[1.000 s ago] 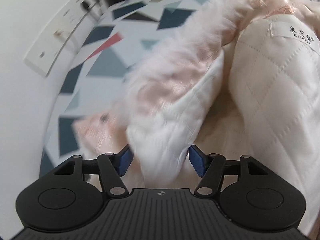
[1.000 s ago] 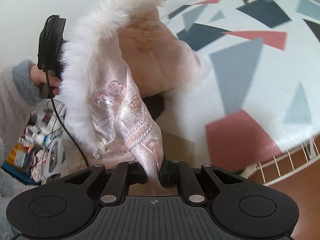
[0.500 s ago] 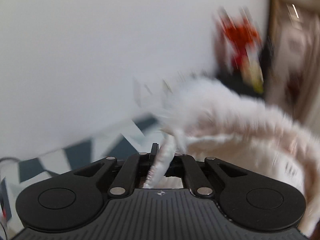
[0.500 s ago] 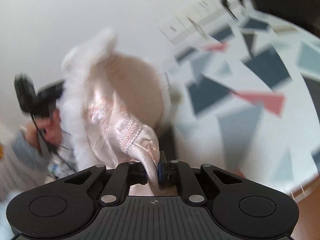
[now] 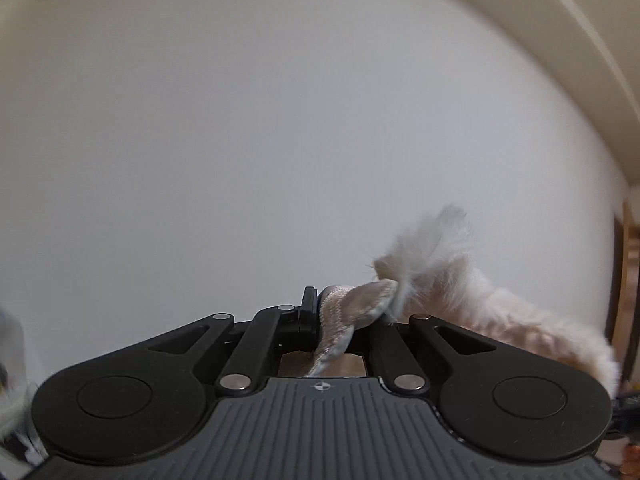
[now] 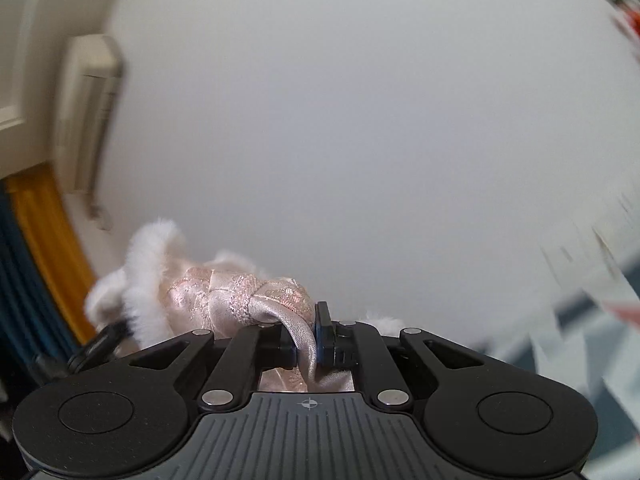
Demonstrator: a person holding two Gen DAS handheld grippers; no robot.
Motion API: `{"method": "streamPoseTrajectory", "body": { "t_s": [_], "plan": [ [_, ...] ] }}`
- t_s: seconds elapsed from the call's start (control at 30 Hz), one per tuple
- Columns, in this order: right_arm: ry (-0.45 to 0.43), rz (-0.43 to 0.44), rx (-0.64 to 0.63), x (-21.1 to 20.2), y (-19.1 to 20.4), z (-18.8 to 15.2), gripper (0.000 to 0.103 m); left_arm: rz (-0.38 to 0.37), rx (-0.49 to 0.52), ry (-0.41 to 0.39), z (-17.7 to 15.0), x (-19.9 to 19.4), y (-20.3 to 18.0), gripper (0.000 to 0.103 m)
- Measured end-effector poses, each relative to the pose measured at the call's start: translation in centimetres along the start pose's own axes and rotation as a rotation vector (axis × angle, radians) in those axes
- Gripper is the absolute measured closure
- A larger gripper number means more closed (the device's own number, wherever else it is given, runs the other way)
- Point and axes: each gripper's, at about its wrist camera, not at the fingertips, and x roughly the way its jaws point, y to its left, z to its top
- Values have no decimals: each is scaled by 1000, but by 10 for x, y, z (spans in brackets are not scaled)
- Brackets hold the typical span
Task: Fold clothes
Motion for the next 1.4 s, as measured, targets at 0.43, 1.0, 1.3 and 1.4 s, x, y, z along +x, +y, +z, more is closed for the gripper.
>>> {"method": "streamPoseTrajectory", "body": {
  "t_s": [0.43,1.0,1.3,1.4],
  "plan": [
    [-148,213,-190,-28,64,65,96,83,192,-242,68,-111,-61,99],
    [-79,325,-114,-36,58,104,96,113,159,-254,63,-90,-103,99],
    [110,-4,-33,97,-56,72,96,312,250,-20,-21,42,-81,98],
    [160,-162,-33,148,-113,48,96,362,221,121,-79,120,-65,98]
  ]
}}
